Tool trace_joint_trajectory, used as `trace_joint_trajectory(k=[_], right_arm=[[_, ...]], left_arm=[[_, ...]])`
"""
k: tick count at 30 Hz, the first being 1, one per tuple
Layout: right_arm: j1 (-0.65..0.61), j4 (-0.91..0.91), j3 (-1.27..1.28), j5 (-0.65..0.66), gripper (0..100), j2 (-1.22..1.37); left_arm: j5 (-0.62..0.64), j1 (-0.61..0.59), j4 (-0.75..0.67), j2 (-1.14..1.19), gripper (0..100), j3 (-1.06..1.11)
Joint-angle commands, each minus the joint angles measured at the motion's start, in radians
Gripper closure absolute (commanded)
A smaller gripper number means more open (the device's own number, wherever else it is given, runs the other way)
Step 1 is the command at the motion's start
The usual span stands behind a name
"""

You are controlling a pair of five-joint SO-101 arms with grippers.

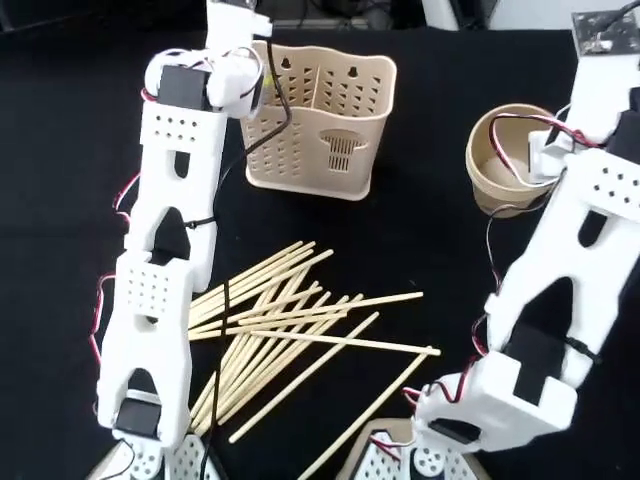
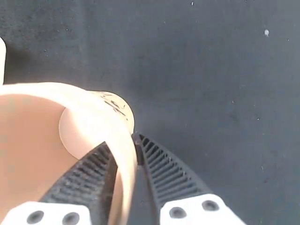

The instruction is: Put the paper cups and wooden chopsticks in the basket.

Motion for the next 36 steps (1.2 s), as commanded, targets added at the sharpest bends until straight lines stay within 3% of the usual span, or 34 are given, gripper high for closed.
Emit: trace_joint_trajectory(k=[1,5,11,16,30,36], right_arm=[[-0.006,-0.002,-0.005,0.003,98.6,-0.056],[-0.006,0.003,-0.005,0.003,98.6,-0.056],[-0.006,0.005,-0.005,0.003,98.6,-0.056],[-0.006,0.006,-0.012,0.003,98.6,-0.058],[-0.014,0.003,-0.016,0.000,98.6,-0.058],[-0.041,0.008,-0.031,-0.006,98.6,-0.058]], left_arm=[[-0.005,0.005,0.055,-0.008,96,-0.047],[0.012,0.018,0.104,-0.015,97,-0.050],[0.160,0.031,0.206,-0.011,97,-0.124],[0.236,-0.002,0.206,-0.043,97,-0.073],[0.236,0.002,0.201,-0.549,97,0.670],[0.239,-0.004,0.199,-0.720,97,0.745]])
